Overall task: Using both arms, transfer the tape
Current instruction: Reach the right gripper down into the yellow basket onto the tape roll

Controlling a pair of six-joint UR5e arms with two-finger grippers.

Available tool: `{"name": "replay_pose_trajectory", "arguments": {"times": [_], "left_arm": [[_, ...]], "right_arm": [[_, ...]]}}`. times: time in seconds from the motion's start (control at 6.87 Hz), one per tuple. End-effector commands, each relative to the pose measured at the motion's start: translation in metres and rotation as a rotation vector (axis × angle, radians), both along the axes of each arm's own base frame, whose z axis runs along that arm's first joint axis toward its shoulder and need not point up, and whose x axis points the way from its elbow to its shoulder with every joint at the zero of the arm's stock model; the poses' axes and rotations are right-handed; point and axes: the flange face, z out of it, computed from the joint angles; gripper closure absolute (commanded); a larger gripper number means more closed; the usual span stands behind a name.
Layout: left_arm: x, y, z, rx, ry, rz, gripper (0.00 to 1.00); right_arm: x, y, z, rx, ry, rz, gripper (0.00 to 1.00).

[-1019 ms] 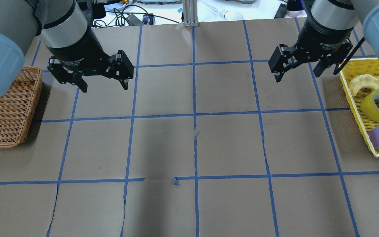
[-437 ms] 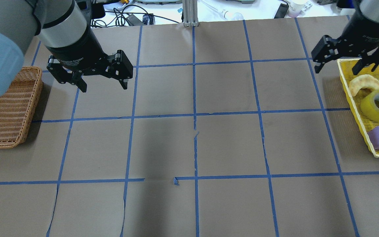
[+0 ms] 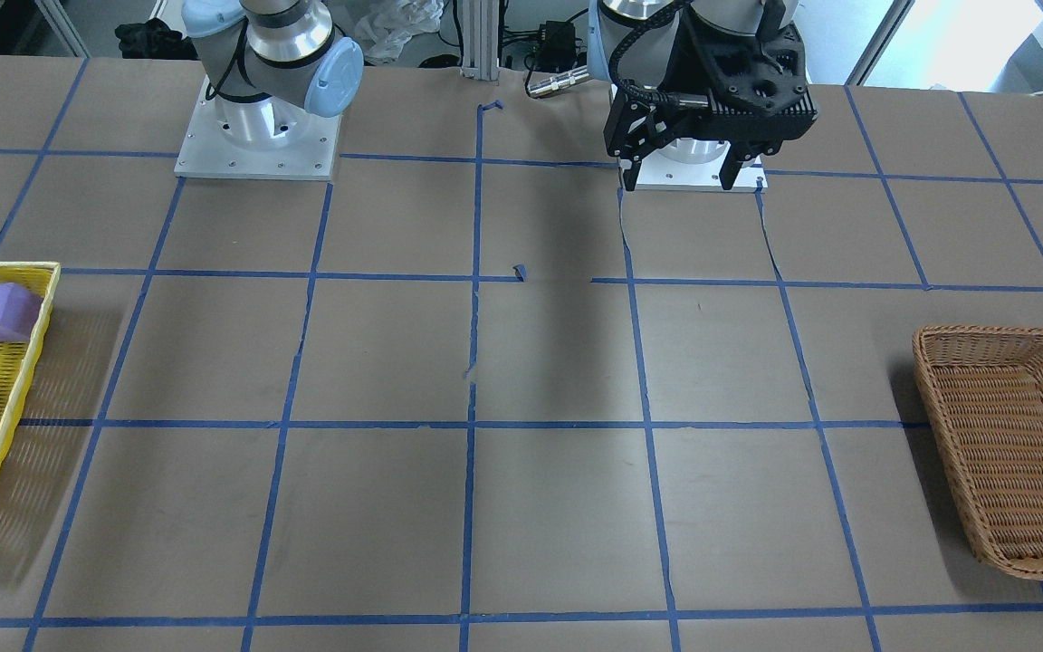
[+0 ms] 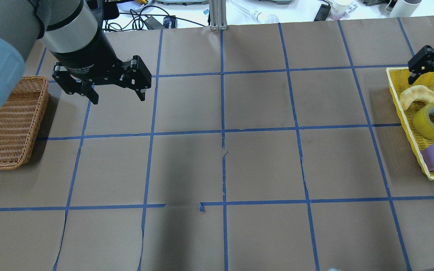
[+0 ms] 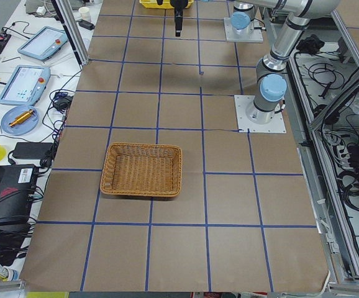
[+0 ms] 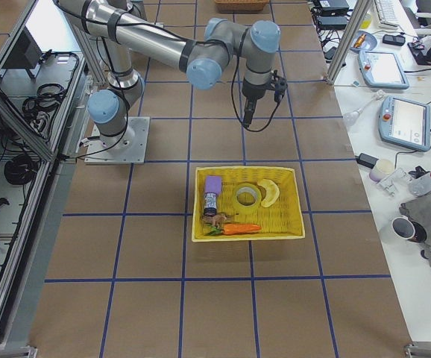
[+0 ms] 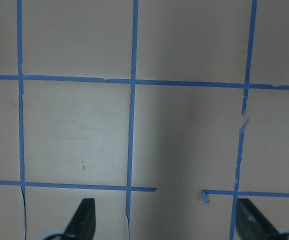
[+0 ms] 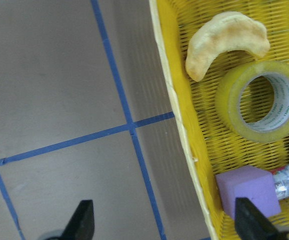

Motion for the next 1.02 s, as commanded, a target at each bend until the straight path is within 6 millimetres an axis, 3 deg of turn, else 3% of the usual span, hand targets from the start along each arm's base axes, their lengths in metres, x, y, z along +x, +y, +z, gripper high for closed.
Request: {"name": "replay_pose_trajectory", "arguments": {"times": [0.0,0.15,0.29,0.87], "left_arm": [[0.0,-0.001,0.001,-0.002,0.001,0.0,0.0],[0.0,0.001,0.002,-0.002,0.001,0.0,0.0],[0.0,0.001,0.003,-0.004,0.001,0.0,0.0],[0.001,0.003,0.004,-0.004,0.001,0.0,0.0]], "right_arm": [[-0.063,-0.026,-0.072,-0.016,0.048,0.001,0.0],[-0.072,-0.035,-0.105,0.017,0.063,0.003,0.0],[-0.077,-0.036,-0.123,0.041,0.065,0.001,0.02],[-0.084,-0.023,-0.166,0.08,0.102,-0.011,0.02]]}}
